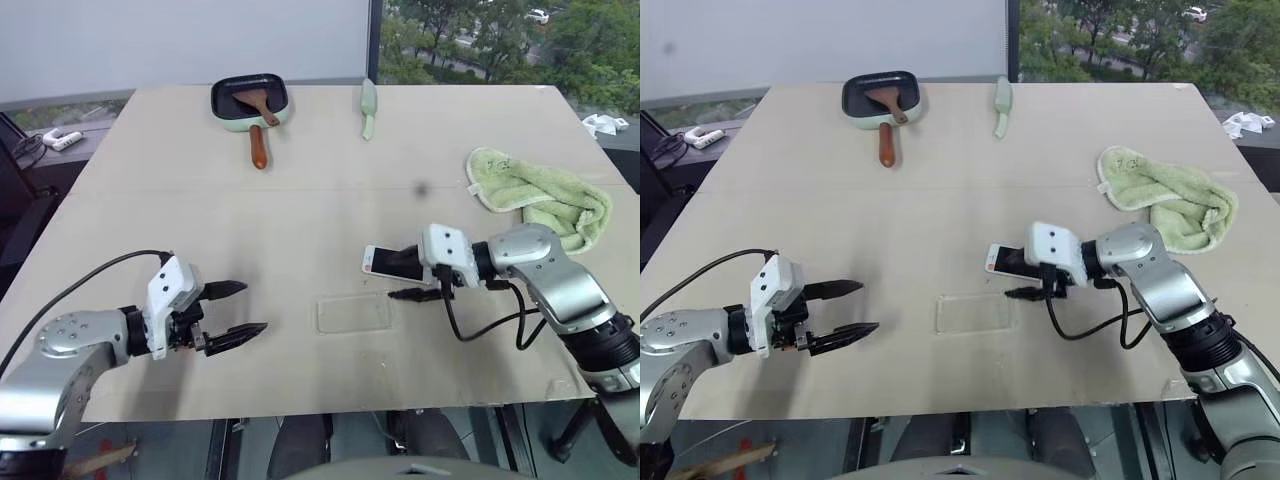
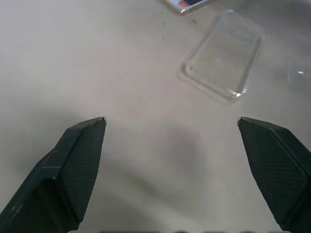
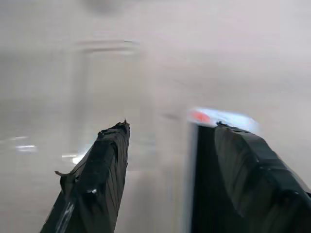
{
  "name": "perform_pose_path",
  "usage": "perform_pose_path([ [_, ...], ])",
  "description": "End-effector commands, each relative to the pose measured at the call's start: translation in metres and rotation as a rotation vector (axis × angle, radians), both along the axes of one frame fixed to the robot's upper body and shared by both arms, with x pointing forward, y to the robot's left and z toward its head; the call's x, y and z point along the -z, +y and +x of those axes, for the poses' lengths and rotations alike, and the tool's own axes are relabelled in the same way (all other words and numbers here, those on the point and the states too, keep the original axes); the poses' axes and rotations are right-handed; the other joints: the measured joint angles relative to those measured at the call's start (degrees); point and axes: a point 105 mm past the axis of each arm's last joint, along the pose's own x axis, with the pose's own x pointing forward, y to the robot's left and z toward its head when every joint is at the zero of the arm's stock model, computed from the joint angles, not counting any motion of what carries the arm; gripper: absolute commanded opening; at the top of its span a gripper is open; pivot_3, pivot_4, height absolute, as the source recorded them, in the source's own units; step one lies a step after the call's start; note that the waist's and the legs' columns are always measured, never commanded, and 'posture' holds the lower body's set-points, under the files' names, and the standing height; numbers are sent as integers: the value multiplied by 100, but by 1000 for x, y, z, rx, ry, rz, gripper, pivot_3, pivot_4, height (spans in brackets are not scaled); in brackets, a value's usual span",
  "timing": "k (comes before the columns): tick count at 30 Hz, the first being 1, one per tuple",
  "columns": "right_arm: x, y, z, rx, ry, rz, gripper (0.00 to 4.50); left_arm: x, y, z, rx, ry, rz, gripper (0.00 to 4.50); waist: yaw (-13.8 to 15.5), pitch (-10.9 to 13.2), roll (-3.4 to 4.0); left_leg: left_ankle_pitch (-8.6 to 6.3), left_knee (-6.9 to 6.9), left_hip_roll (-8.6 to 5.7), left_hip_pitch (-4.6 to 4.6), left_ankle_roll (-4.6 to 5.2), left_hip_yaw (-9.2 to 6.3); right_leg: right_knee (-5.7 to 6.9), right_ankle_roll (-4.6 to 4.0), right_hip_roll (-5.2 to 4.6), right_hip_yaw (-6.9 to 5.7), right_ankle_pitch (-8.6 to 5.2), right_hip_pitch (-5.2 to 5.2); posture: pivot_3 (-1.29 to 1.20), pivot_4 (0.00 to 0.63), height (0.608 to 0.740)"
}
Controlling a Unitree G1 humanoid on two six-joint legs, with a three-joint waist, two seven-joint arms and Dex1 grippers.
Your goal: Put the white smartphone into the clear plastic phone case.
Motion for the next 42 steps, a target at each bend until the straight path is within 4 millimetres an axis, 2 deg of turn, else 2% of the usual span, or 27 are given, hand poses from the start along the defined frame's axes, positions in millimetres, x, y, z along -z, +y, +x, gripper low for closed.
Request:
perform_pose_path([
  [1,-2,2,-5,-31,-43,-19,2948,-7,-6,1,66,-34,-10,4500,-8,0,0,0,3,0,-5,0,1,-1,0,0,0,0,-3,0,150,740],
  [5,-7,-1,16,101,-37,51,2948,-8,-7,1,87,-46,-9,4500,-60,0,-2,1,3,1,-9,-2,1,2,13,4,1,8,-10,0,150,740],
  [8,-11,-13,39,227,-25,86,3796,-8,-8,-2,94,-47,-12,4500,-58,1,-1,1,3,3,-11,-1,1,8,15,7,2,9,-16,0,150,740],
  [10,-7,-19,46,268,-7,78,4454,-9,-8,-3,94,-48,-12,4500,-55,1,-1,1,3,3,-11,-1,3,8,15,6,3,9,-16,0,150,740],
  [15,20,-37,64,372,31,-31,4454,-19,-13,-5,109,-74,-17,4500,-46,1,-1,1,3,2,-16,-1,2,5,15,6,2,9,-17,0,150,740],
  [20,37,-40,62,382,96,-102,4454,-32,-16,-3,100,-122,-26,4500,-59,-1,-2,1,3,2,-15,-1,2,7,17,6,5,10,-18,0,150,740],
  [25,50,-44,67,433,92,-163,4454,-44,-22,-1,90,-168,-46,4500,-65,-9,-15,1,3,2,-9,-1,2,8,17,6,5,10,-14,0,150,740],
  [27,52,-44,66,436,113,-165,3949,-44,-23,-1,92,-165,-45,4500,-70,-13,-21,1,3,3,3,0,1,8,16,7,5,10,-4,0,150,740],
  [30,53,-43,62,422,135,-169,2887,-43,-23,-2,92,-158,-40,4500,-73,-16,-24,0,2,3,50,0,6,8,0,6,9,0,40,0,150,740],
  [42,57,-47,55,452,209,-173,2774,-37,-20,-1,90,-146,-24,4500,-40,-24,-36,0,-2,2,64,-1,6,7,-2,0,8,-2,55,0,150,740],
])
